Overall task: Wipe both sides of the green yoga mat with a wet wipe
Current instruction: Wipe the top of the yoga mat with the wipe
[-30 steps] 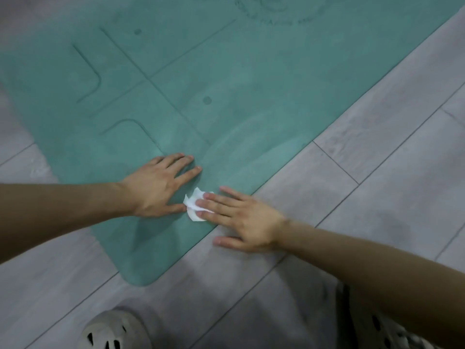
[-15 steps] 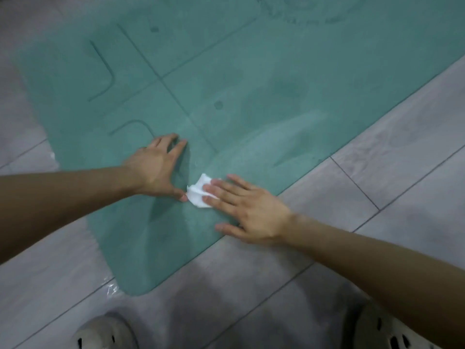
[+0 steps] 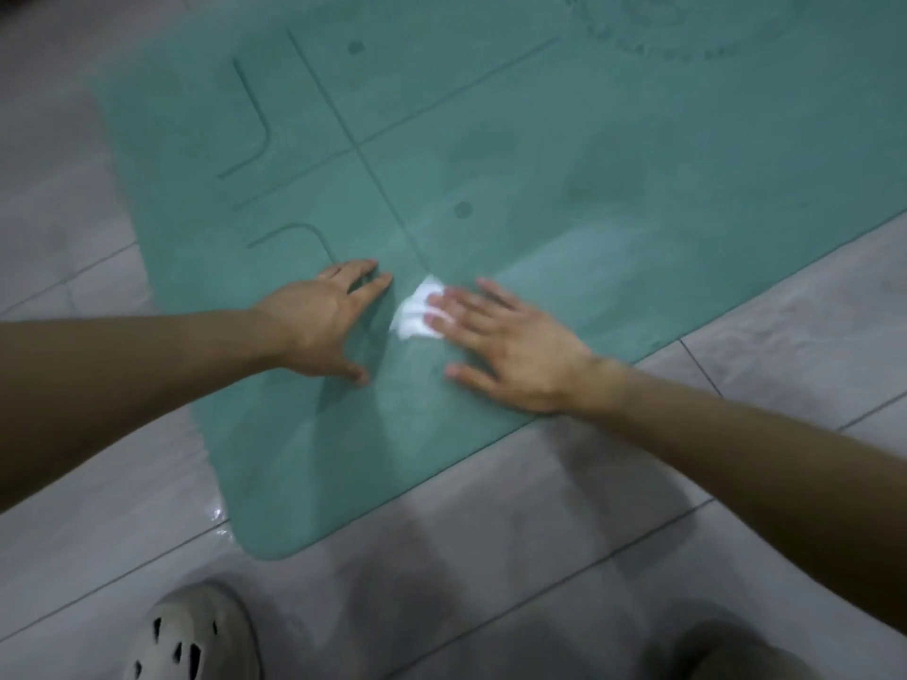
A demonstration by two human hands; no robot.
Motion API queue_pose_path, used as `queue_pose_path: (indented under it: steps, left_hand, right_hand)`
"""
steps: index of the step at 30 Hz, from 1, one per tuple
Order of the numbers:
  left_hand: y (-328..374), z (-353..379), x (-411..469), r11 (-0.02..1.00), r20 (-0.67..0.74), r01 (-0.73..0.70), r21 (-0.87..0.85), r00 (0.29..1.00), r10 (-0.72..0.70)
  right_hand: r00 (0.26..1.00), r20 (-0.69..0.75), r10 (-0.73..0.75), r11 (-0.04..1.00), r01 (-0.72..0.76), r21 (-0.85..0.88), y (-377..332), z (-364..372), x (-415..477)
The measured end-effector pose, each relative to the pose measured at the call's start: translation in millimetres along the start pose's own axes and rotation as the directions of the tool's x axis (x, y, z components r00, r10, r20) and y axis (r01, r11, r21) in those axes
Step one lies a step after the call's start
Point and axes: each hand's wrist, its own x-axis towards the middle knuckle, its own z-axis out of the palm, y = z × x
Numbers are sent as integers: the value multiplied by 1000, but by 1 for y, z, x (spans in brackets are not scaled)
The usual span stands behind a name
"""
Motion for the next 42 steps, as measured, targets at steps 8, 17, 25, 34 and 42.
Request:
queue_pose_path:
  steps: [8, 17, 25, 34, 42]
  left_hand:
    - [-16, -6, -60, 981, 254, -8, 193, 966, -42]
    - [-61, -4, -108, 930, 99, 42, 366, 992, -84]
    - [-92, 16, -174, 955, 138, 37, 295, 987, -81]
    - [-112, 61, -200, 944, -83, 273, -186, 953, -292]
    - [-104, 92, -170, 815, -37, 437, -382, 873, -486]
  right_hand:
    - [671, -75, 737, 675, -728, 119, 91, -17, -9]
    - [931, 60, -360, 933, 357, 50, -106, 17, 33]
    - [915, -61, 399, 914, -393, 97, -59, 11, 85]
    - [993, -78, 89, 996, -86, 40, -52, 13, 113]
    - [974, 39, -221, 971, 217, 100, -135, 30, 113]
